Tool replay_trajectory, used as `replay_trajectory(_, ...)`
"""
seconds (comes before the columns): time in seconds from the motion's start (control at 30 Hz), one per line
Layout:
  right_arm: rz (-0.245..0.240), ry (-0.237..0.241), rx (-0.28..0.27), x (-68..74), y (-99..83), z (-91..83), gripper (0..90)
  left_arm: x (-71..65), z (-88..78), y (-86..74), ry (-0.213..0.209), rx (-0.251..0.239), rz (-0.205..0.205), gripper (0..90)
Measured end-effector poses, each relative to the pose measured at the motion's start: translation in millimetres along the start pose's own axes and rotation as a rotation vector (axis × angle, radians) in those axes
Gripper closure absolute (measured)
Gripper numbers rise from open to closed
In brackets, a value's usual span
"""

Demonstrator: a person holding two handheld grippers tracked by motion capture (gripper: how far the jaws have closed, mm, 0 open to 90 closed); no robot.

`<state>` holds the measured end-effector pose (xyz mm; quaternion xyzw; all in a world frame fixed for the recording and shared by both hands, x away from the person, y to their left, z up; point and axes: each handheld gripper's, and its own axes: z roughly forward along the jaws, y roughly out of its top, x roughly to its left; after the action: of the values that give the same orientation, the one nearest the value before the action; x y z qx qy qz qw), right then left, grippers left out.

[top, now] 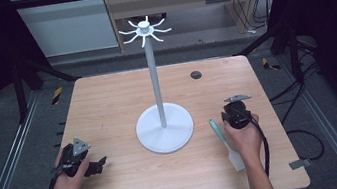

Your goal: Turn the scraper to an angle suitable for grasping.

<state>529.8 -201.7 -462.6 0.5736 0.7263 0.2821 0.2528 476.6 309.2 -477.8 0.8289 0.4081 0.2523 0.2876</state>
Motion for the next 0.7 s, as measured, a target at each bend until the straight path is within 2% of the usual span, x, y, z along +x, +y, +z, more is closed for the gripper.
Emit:
replay_trajectory(0.03,-0.014,-0.001,0.011,1.8,-1.7,1.1,81.5,0.0,0.1,0.5,0.003,-0.004,-0.001,4.0)
replay_trajectory(0.2,-0.006,0.056,0.025,3.6,-4.2,2.3,89.7,0.4,0.6,0.9,0.003,-0.005,-0.002,4.0)
replay_trajectory(0.33,0.016,0.091,0.053,3.2,-6.6,6.6,90.0,1.1,0.4,0.9,0.000,-0.011,-0.006,4.0)
replay_trajectory(0.47,0.005,0.089,0.079,4.5,-9.0,12.7,90.0,1.3,-0.4,0.9,0.001,-0.013,-0.006,4.0)
replay_trajectory(0.57,0.018,0.116,0.082,5.6,-11.3,15.4,90.0,1.4,-0.4,0.5,0.003,-0.010,-0.006,4.0)
replay_trajectory(0.7,0.017,0.111,0.091,6.1,-12.7,18.5,90.0,1.6,-0.2,0.8,0.001,-0.011,-0.006,4.0)
